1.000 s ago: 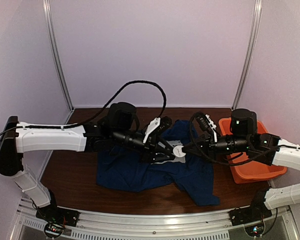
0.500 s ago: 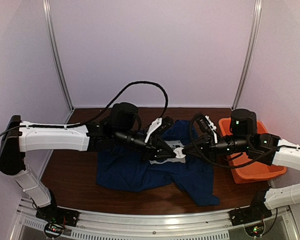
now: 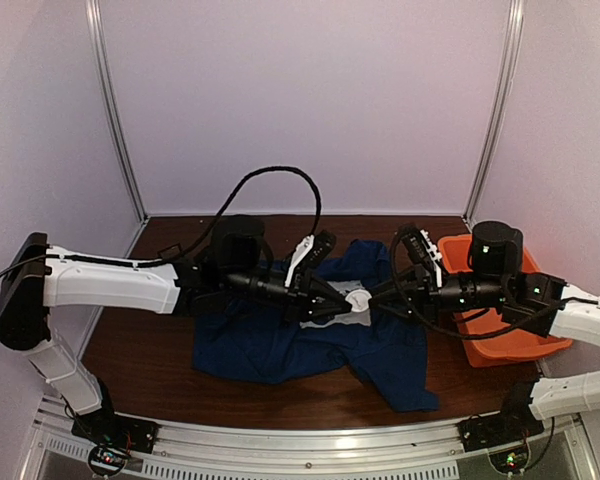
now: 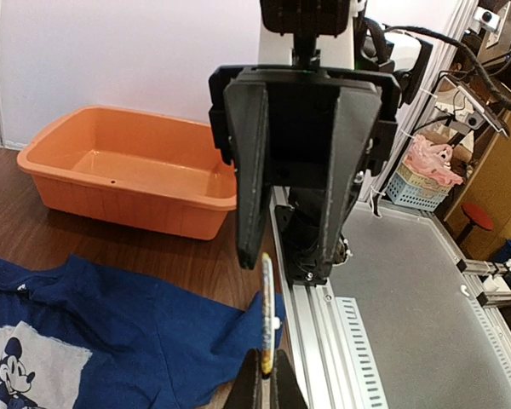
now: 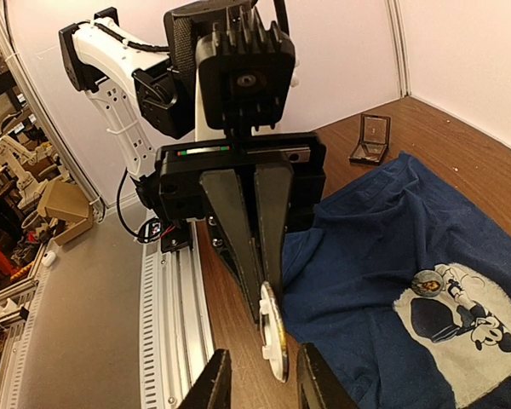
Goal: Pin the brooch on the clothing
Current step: Pass from the right arm to the left, then pass from the left arm to the right
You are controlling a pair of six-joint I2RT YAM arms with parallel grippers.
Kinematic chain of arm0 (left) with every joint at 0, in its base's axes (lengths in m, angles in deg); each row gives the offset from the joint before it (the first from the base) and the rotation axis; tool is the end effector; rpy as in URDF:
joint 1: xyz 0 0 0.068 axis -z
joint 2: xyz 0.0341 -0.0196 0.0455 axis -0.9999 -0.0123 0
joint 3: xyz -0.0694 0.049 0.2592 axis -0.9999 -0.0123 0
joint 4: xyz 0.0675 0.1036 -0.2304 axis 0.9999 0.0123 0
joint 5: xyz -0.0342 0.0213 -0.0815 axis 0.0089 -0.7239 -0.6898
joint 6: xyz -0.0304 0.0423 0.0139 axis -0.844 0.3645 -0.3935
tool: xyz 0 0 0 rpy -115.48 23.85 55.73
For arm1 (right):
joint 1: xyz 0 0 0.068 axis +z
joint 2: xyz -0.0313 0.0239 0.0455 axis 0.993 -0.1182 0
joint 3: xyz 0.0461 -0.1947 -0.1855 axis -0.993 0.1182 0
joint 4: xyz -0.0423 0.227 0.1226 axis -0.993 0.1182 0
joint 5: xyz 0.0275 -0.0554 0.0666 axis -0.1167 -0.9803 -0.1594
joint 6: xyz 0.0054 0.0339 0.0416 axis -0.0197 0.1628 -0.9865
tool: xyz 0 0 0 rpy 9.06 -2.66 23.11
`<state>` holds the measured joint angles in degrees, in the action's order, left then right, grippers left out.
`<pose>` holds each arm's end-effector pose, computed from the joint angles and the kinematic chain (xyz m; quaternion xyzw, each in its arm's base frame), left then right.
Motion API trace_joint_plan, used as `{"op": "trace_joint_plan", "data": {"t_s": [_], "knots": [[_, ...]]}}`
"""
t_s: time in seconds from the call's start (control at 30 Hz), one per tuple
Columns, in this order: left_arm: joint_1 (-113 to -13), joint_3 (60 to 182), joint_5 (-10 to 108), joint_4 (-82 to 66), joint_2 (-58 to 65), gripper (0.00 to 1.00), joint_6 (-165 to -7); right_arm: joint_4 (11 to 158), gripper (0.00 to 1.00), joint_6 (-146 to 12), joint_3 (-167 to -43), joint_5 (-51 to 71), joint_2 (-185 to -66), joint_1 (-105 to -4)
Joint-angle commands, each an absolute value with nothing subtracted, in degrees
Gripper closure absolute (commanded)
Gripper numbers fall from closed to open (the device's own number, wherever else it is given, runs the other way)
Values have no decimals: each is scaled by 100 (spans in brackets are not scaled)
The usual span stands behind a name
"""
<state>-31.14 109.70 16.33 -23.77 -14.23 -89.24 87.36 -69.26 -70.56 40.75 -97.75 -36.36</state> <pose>0.1767 -0.3286 0.2716 0.4734 0.6082 -0.5622 0.2999 0.1286 0.1698 0.3060 -0.4316 0.6461 0.5005 0.3819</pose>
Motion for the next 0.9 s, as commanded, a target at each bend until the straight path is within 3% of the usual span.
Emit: {"op": "trace_joint_plan", "data": {"t_s": [0.0,0.87], "knots": [[-3155,10814,1540,-2972,-1204,100,-9109,8573,73,-6963,-6945,3903,-9745,-3672],[-3155,10855,1399,-2862,-1207,100,-9073,8164,86,-7105,-7027,4134,-9894,-3698]]}}
